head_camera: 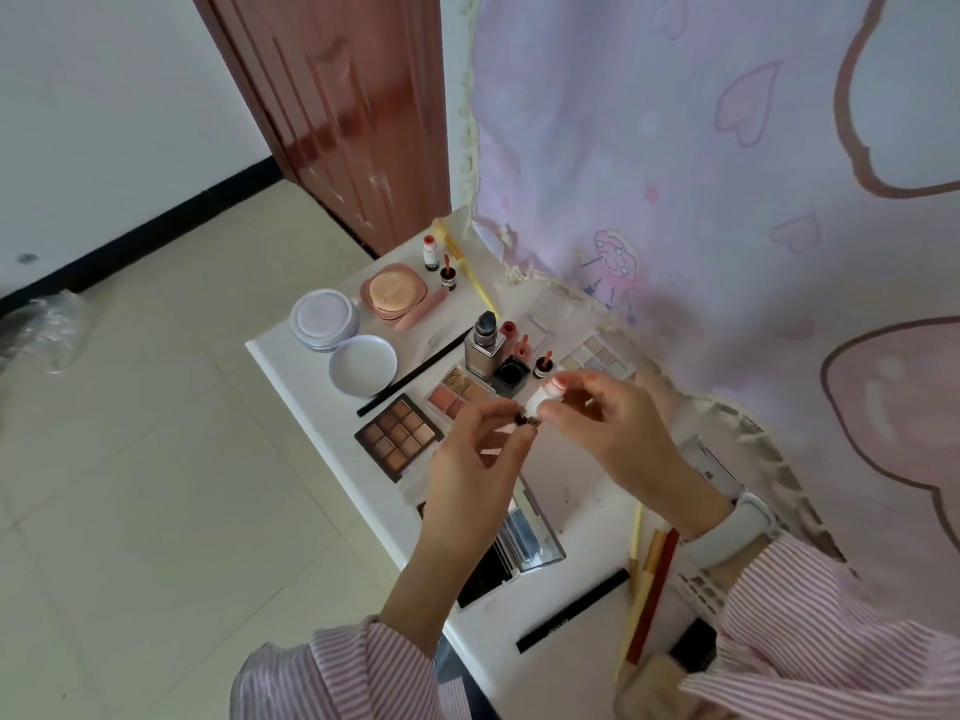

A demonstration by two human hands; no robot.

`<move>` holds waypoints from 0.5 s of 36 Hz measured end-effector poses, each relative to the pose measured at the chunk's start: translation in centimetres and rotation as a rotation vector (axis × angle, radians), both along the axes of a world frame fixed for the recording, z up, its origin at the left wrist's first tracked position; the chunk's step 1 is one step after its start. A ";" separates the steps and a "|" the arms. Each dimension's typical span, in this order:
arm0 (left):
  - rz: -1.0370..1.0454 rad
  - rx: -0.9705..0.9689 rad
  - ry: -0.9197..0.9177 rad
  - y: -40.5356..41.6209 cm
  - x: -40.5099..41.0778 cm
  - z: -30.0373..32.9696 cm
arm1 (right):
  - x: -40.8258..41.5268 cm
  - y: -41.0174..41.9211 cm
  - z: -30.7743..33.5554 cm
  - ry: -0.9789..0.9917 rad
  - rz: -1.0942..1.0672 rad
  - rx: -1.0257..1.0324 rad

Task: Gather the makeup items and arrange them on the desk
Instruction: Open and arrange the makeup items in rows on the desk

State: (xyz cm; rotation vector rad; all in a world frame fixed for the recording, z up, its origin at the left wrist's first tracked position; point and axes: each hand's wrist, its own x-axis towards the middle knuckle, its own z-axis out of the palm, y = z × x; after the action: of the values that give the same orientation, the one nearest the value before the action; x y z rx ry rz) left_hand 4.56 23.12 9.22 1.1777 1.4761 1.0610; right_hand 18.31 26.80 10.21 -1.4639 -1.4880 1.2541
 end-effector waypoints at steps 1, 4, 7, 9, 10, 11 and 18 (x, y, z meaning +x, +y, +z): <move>0.056 0.045 0.069 0.0 -0.1 0.0 | 0.2 0.1 -0.1 0.023 -0.071 0.010; 0.261 0.187 0.221 -0.1 -1.1 -0.4 | 0.8 0.9 -1.1 -0.065 -0.218 0.034; 0.395 0.253 0.374 -0.3 -3.5 -2.0 | 1.4 1.9 -3.2 -0.311 -0.159 0.084; 0.431 0.251 0.485 -0.8 -5.3 -3.8 | 1.5 2.5 -4.7 -0.413 -0.127 0.099; 0.440 0.219 0.529 -1.0 -6.1 -4.7 | 1.5 2.8 -5.4 -0.453 -0.126 0.097; 0.440 0.168 0.562 -1.3 -6.7 -5.6 | 1.5 3.1 -5.9 -0.499 -0.129 0.095; 0.278 -0.160 0.718 -2.5 -8.8 -8.8 | 1.4 4.3 -7.7 -0.710 -0.103 0.100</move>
State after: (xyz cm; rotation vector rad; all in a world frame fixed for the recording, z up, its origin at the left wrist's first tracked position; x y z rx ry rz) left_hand -4.28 20.65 0.46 1.3322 2.2876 0.6941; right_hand 19.68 31.11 2.52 -2.0023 -1.8456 0.5955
